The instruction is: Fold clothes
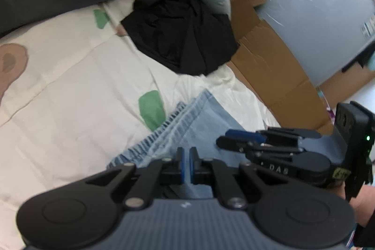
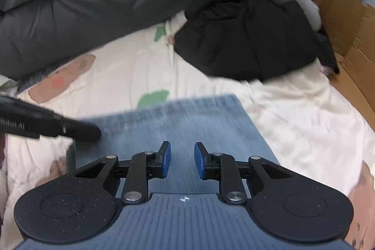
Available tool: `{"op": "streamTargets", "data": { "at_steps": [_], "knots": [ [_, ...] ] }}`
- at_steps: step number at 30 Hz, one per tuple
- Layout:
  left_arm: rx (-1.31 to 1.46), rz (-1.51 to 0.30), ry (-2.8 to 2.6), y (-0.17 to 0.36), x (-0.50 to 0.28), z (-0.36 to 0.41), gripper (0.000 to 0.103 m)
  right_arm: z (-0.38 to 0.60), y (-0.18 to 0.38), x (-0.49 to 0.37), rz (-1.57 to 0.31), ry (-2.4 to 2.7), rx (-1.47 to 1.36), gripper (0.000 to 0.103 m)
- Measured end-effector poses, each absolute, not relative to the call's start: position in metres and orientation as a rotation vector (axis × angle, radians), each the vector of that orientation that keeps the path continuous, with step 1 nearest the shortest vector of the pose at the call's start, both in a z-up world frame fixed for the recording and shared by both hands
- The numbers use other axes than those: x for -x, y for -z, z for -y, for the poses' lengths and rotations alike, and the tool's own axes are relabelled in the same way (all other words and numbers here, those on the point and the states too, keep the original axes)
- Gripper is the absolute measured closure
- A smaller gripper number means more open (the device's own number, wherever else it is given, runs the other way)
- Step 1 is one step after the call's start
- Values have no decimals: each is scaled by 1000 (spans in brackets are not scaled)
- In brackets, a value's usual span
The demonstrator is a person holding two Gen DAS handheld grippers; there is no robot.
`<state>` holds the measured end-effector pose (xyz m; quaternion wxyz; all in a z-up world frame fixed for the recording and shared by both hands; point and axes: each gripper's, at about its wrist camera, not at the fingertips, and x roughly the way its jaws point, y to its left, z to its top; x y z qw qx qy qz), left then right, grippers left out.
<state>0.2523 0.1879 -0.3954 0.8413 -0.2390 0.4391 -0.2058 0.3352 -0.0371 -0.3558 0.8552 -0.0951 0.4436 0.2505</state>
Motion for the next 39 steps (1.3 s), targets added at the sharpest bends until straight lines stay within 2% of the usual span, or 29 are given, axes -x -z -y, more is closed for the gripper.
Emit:
{"op": "streamTargets", "data": {
  "at_steps": [3, 6, 9, 13, 17, 18, 21, 23, 25, 27, 39],
  "knots": [
    [483, -928, 447, 398, -252, -176, 89, 46, 364, -326, -937, -484, 201, 72],
    [452, -944, 457, 401, -252, -166, 88, 56, 370, -316, -938, -440, 192, 67],
    [398, -955, 484, 400, -252, -153, 87, 70, 371, -307, -941, -397, 166, 67],
    [351, -956, 514, 396, -256, -144, 78, 91, 377, -291, -960, -356, 168, 67],
    [330, -970, 547, 397, -263, -131, 75, 115, 382, -275, -978, -305, 171, 67],
    [326, -974, 557, 397, -264, -127, 72, 120, 383, -271, -979, -292, 174, 67],
    [313, -981, 558, 402, -265, -114, 51, 136, 387, -261, -989, -244, 167, 67],
    [310, -978, 551, 405, -265, -107, 46, 148, 387, -256, -1000, -202, 129, 66],
    [281, -961, 557, 405, -264, -97, 35, 157, 387, -250, -1004, -140, 129, 62],
    [241, -958, 554, 404, -262, -88, 31, 168, 388, -245, -1008, -92, 125, 62],
    [66, -1010, 558, 390, -256, -50, 24, 262, 395, -188, -1065, 123, 26, 58]
  ]
}}
